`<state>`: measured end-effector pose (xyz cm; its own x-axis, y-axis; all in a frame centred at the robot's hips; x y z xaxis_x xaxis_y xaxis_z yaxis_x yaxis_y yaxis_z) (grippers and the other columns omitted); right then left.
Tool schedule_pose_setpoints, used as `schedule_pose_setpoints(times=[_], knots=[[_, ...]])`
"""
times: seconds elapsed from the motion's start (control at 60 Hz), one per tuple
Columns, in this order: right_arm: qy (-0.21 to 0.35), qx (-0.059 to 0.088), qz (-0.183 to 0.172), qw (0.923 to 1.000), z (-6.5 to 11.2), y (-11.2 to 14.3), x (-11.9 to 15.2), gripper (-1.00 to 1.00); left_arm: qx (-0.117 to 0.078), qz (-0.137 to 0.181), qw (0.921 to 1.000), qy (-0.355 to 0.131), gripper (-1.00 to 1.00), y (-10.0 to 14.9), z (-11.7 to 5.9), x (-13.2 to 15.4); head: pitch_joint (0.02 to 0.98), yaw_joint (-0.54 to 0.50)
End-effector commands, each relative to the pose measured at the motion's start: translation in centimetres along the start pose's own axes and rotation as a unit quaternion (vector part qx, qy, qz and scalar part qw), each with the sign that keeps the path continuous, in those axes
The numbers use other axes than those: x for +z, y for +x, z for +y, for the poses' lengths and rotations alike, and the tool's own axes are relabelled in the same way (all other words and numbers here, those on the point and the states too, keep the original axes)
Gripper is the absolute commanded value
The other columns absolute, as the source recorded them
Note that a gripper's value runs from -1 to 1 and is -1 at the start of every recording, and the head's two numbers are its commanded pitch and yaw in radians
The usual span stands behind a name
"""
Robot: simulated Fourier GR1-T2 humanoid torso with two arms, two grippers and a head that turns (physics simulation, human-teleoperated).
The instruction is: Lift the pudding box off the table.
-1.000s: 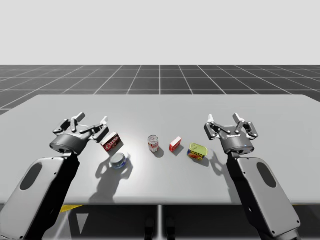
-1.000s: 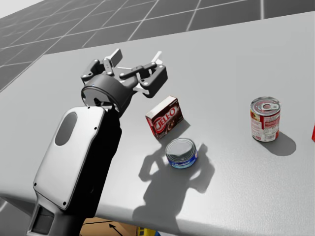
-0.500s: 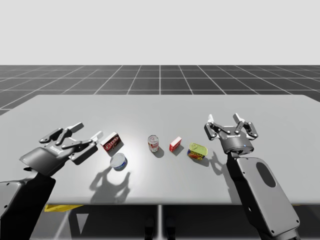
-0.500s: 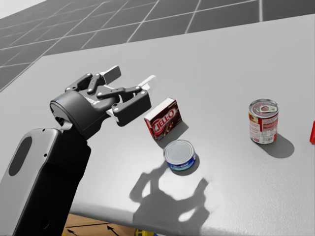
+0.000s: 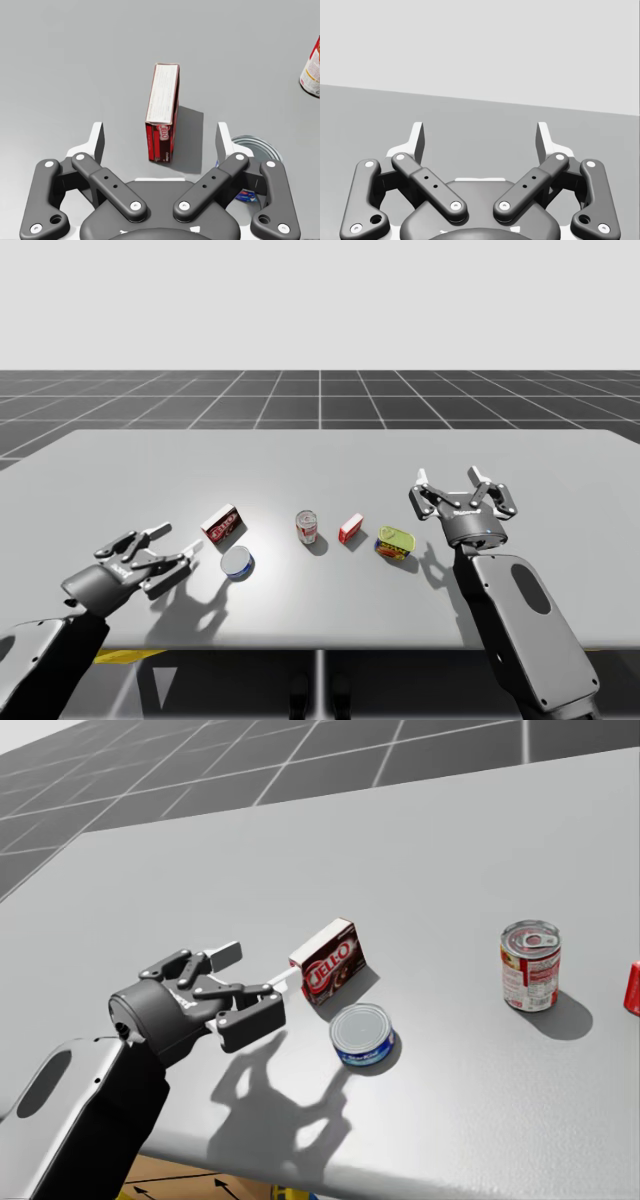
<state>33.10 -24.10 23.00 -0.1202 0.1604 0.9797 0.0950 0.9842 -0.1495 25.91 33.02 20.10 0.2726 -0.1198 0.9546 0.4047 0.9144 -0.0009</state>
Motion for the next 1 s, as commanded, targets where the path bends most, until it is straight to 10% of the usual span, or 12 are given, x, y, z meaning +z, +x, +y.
schedule_pose_setpoints(times=[0.017, 0.867, 0.9, 0.933, 0.95, 1.0], knots=[[-0.001, 0.001, -0.001, 1.0, 0.0, 0.0, 0.0, -1.0, 0.006, 0.019, 0.9998, -0.001, -1.0, -1.9, 0.6, -1.4, 0.79, 0.41], [-0.002, 0.001, -0.002, 1.0, -0.1, 0.0, -0.1, -1.0, -0.015, 0.058, 0.9982, -0.002, -1.0, -2.5, -0.2, -8.3, 0.79, 0.39], [-0.002, 0.001, -0.002, 1.0, -0.1, 0.0, -0.1, -1.0, -0.022, 0.059, 0.998, -0.003, -0.88, -2.6, -0.3, -8.3, 0.791, 0.39], [-0.002, 0.0, -0.002, 1.0, -0.1, 0.0, -0.1, -1.0, -0.027, 0.057, 0.998, -0.004, -0.12, -2.7, -0.4, -8.3, 0.791, 0.39], [-0.002, 0.0, -0.002, 1.0, -0.1, 0.0, -0.1, -1.0, -0.031, 0.057, 0.9979, -0.005, 0.92, -2.8, -0.5, -8.2, 0.791, 0.39], [-0.003, 0.0, -0.003, 1.0, -0.1, 0.0, -0.1, -1.0, -0.037, 0.057, 0.9977, -0.004, 1.0, -2.8, -0.6, -8.2, 0.791, 0.39]])
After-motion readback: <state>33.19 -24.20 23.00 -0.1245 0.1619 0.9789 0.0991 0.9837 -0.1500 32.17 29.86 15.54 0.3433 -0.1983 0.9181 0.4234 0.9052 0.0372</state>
